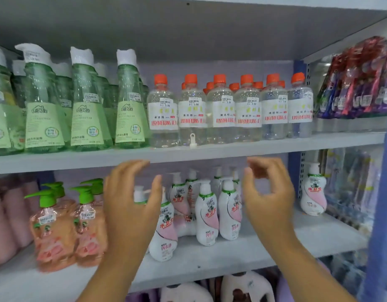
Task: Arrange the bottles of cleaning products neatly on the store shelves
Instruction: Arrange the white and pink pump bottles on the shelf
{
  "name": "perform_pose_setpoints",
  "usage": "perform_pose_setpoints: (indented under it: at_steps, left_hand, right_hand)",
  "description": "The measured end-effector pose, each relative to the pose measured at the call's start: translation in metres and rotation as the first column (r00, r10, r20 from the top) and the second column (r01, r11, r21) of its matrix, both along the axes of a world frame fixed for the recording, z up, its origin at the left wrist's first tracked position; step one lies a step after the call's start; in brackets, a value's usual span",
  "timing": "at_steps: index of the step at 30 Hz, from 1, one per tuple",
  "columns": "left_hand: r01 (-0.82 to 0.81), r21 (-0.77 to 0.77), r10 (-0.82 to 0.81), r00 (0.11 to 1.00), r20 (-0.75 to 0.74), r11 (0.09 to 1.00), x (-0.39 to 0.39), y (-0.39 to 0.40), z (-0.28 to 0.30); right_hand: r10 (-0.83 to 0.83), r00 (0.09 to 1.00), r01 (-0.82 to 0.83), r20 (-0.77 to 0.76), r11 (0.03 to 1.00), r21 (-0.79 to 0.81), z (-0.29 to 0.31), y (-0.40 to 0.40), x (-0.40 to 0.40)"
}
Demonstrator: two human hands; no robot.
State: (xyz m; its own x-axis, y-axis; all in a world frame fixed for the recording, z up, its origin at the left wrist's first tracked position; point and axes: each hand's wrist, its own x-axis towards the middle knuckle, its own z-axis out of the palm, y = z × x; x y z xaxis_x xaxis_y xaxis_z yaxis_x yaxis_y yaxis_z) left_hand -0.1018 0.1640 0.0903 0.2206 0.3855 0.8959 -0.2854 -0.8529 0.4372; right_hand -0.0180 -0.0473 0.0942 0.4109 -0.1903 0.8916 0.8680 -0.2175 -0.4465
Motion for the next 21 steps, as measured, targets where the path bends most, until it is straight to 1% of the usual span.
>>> perform_pose_setpoints:
  at_steps: [1, 2, 3, 4, 5, 6, 7, 10, 14, 16, 21]
  left_hand:
    - [0.039, -0.097, -0.04, 0.999, -0.016, 0.995, -0.001, 0.001, -0.022]
    - [0.072, -0.208, -0.088, 0.994, -0.068, 0.975, 0.001, 0.004, -0.044]
    - [0.079, -0.311, -0.131, 0.98, -0.147, 0.947, 0.005, 0.006, -0.065]
    - [0.062, -0.386, -0.162, 0.959, -0.234, 0.92, 0.011, 0.009, -0.084]
    - [0.043, -0.436, -0.192, 0.933, -0.305, 0.899, 0.017, 0.011, -0.099]
    - [0.034, -0.468, -0.222, 0.908, -0.354, 0.883, 0.023, 0.014, -0.112]
    - [0.034, -0.485, -0.249, 0.888, -0.387, 0.874, 0.028, 0.016, -0.122]
    - [0.021, -0.484, -0.265, 0.857, -0.442, 0.875, 0.038, 0.023, -0.136]
    - [-0.024, -0.458, -0.223, 0.849, -0.478, 0.888, 0.044, 0.027, -0.138]
    - [-0.017, -0.454, -0.228, 0.847, -0.479, 0.891, 0.043, 0.023, -0.135]
    - [0.059, -0.49, -0.317, 0.828, -0.462, 0.87, 0.043, 0.0, -0.134]
  right_hand:
    - [-0.022, 0.998, 0.023, -0.065, 1.0, 0.017, -0.024, -0.008, 0.008]
    - [-0.008, 0.983, 0.011, -0.181, 1.0, 0.018, -0.045, -0.014, 0.019]
    - [0.026, 0.943, -0.025, -0.332, 1.0, 0.009, -0.063, -0.016, 0.035]
    - [0.062, 0.868, -0.08, -0.493, 0.997, -0.014, -0.079, -0.017, 0.051]
    - [0.064, 0.782, -0.129, -0.62, 0.99, -0.06, -0.092, -0.017, 0.065]
    - [0.047, 0.718, -0.17, -0.694, 0.979, -0.11, -0.103, -0.017, 0.076]
    - [0.032, 0.679, -0.205, -0.733, 0.967, -0.148, -0.112, -0.016, 0.086]
    - [0.039, 0.639, -0.277, -0.768, 0.943, -0.182, -0.126, -0.005, 0.101]
    - [0.055, 0.645, -0.295, -0.763, 0.938, -0.181, -0.14, 0.01, 0.11]
    - [0.042, 0.666, -0.273, -0.745, 0.943, -0.191, -0.142, 0.015, 0.108]
    - [-0.03, 0.705, -0.151, -0.708, 0.97, -0.191, -0.146, 0.002, 0.11]
